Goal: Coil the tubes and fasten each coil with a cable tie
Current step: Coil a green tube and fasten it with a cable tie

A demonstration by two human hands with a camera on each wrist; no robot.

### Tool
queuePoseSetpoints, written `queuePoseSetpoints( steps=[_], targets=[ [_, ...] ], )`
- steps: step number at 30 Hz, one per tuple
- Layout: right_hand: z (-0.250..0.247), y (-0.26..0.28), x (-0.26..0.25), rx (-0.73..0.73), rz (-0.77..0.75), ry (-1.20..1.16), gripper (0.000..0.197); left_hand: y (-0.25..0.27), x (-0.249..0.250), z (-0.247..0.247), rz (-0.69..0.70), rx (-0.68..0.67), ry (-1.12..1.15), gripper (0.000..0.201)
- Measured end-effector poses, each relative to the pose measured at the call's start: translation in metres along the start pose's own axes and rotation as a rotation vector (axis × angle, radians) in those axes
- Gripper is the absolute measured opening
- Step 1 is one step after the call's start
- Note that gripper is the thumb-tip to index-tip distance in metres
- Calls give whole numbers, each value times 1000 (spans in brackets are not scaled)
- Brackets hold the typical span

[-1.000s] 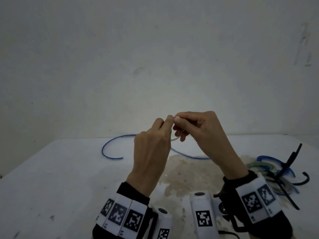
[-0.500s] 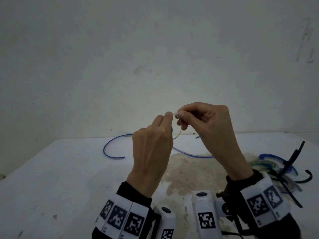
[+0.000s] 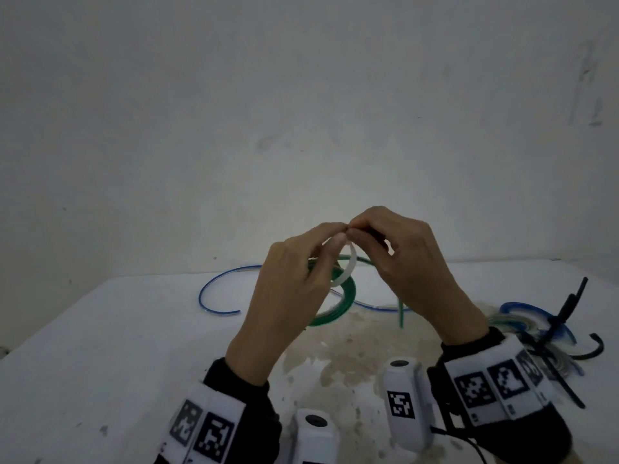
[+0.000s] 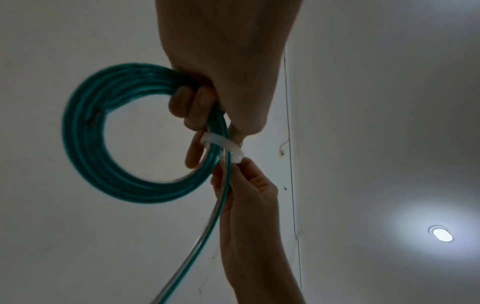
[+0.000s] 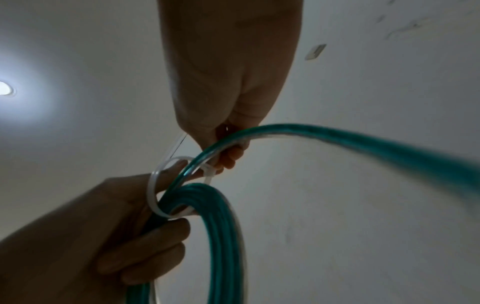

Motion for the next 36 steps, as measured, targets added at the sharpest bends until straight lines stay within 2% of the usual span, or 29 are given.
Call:
queuePoseSetpoints(
  steps=[3,8,10,14,21,27,29,31,33,36],
  targets=[
    [3,-1,-4,15,-45,34,10,-2,0,-1,-48,54,95,20],
    [5,-1,-9,11,-93,57,9,0,5,-5,-277,48,569,12],
    [6,-1,-12,0,-105,102,10,-1,4,-8,-317,43,645,11],
    [4,-2,-17,20,-131,154,12,-2,6,-14,-321,16,666,10],
    [3,-5,-22,77,-178,187,15,-4,8,-18,-281,57,577,18],
    [-8,-2,-16,183,-158,208,13,-5,-4,-25,-285,72,571,9],
    [-6,-1,-12,132,-93,113,11,-4,-5,-26,-256,84,543,9],
    [-4,-1,-6,30,77,-192,13,-3,-6,-25,-240,128,525,10],
    [-1,0,0,-83,290,-506,23,-4,-8,-22,-265,184,535,12],
    [13,4,4,-265,469,-608,36,-4,-11,-13,-334,276,593,8]
  ],
)
Point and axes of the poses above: each hand's wrist, its own y-axis away from the middle knuckle, its own z-axis out of the palm, x = y × z, the point moved 1 cm from there along -y, towards the middle knuckle, and after that the axes turned 9 degrees about -x, right-handed, at the moved point
